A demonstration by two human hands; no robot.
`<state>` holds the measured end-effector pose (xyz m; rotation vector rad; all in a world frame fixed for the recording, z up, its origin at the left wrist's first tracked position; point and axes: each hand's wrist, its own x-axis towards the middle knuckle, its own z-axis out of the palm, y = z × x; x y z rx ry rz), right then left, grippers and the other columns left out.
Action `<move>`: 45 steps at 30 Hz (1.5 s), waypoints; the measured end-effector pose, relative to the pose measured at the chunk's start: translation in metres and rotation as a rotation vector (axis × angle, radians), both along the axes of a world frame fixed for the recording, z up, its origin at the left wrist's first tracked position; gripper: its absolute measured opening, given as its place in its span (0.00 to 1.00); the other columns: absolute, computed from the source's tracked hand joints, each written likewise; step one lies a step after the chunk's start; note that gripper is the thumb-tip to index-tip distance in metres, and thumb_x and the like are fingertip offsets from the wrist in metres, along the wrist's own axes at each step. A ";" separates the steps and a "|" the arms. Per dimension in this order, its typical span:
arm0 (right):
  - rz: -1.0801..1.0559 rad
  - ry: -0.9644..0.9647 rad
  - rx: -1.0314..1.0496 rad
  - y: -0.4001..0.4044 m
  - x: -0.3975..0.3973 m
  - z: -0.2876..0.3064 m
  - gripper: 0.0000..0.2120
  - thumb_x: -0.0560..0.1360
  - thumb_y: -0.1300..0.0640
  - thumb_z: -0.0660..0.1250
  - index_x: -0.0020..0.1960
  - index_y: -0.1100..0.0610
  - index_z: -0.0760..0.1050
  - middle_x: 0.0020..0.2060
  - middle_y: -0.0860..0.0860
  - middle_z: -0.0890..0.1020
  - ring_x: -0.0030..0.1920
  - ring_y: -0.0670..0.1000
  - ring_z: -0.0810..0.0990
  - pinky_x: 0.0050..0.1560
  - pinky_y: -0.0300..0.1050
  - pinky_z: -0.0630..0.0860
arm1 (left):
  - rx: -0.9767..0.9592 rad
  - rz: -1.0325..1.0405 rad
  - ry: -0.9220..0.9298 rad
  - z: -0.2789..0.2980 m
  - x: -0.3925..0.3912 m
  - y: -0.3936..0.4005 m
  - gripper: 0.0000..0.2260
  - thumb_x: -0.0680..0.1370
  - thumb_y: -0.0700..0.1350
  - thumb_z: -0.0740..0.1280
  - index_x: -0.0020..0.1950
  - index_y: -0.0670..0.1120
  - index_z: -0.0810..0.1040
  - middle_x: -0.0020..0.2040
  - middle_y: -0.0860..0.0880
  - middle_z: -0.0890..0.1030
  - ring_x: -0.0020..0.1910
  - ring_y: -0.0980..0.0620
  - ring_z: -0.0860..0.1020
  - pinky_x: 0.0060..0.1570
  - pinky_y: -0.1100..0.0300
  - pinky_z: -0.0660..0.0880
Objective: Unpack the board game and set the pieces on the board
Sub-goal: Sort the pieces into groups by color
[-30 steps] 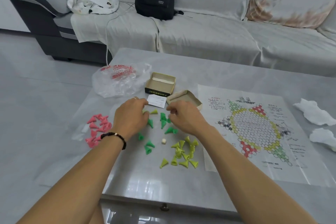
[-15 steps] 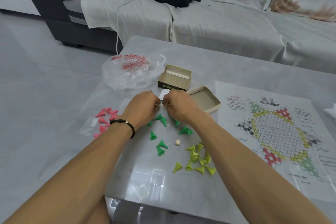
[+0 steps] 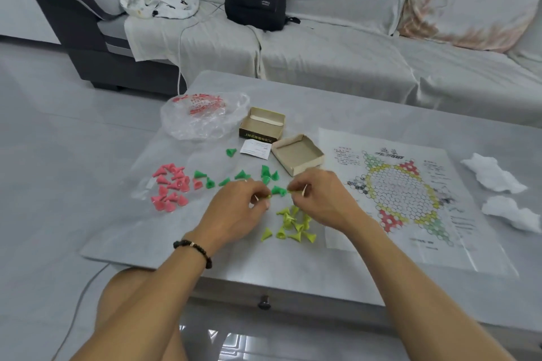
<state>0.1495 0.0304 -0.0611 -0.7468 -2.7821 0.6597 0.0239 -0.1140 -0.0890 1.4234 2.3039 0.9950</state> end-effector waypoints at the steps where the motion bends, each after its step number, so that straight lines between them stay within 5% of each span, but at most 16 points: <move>1: -0.004 -0.015 -0.006 -0.005 0.009 -0.004 0.11 0.72 0.60 0.67 0.52 0.54 0.83 0.47 0.49 0.82 0.41 0.44 0.75 0.49 0.38 0.73 | 0.001 -0.001 -0.016 -0.003 0.007 -0.004 0.07 0.76 0.46 0.68 0.53 0.48 0.82 0.47 0.53 0.82 0.46 0.56 0.78 0.51 0.55 0.76; 15: -0.081 -0.137 0.066 -0.037 0.043 -0.032 0.08 0.73 0.63 0.63 0.46 0.56 0.81 0.46 0.54 0.79 0.48 0.56 0.77 0.47 0.47 0.73 | -0.003 0.020 -0.014 -0.039 0.042 -0.007 0.04 0.76 0.45 0.68 0.50 0.49 0.80 0.46 0.52 0.82 0.46 0.53 0.77 0.51 0.53 0.75; 26: -0.090 -0.048 0.042 -0.029 0.044 -0.031 0.10 0.73 0.58 0.64 0.50 0.56 0.81 0.46 0.51 0.80 0.45 0.52 0.78 0.47 0.46 0.74 | 0.032 -0.004 0.008 -0.037 0.036 -0.006 0.06 0.76 0.47 0.68 0.52 0.49 0.80 0.48 0.53 0.80 0.45 0.55 0.76 0.49 0.55 0.75; 30: -0.081 0.023 0.066 -0.016 0.022 -0.025 0.12 0.75 0.57 0.64 0.56 0.56 0.80 0.47 0.51 0.81 0.46 0.51 0.79 0.50 0.47 0.75 | 0.072 0.212 0.160 -0.030 0.020 -0.016 0.11 0.75 0.44 0.68 0.58 0.48 0.78 0.54 0.51 0.76 0.46 0.52 0.77 0.46 0.58 0.74; 34: -0.012 -0.091 0.115 -0.001 -0.019 -0.021 0.14 0.76 0.55 0.65 0.60 0.54 0.78 0.51 0.51 0.79 0.51 0.52 0.78 0.50 0.45 0.73 | -0.126 0.275 0.170 -0.030 0.002 -0.021 0.20 0.75 0.49 0.70 0.65 0.48 0.73 0.58 0.48 0.75 0.52 0.46 0.77 0.50 0.54 0.75; 39: 0.048 -0.310 0.094 0.014 -0.063 -0.028 0.16 0.73 0.56 0.68 0.61 0.52 0.78 0.55 0.54 0.79 0.54 0.55 0.78 0.51 0.47 0.77 | -0.124 0.254 0.152 -0.037 -0.011 -0.002 0.10 0.76 0.47 0.69 0.56 0.46 0.80 0.49 0.48 0.78 0.50 0.48 0.76 0.48 0.60 0.70; 45: 0.099 -0.244 0.084 0.018 -0.085 -0.041 0.11 0.73 0.56 0.68 0.55 0.55 0.81 0.51 0.54 0.82 0.51 0.55 0.79 0.49 0.47 0.76 | -0.066 0.279 0.131 -0.041 -0.028 0.016 0.10 0.75 0.46 0.70 0.55 0.45 0.80 0.49 0.48 0.78 0.48 0.49 0.76 0.48 0.61 0.70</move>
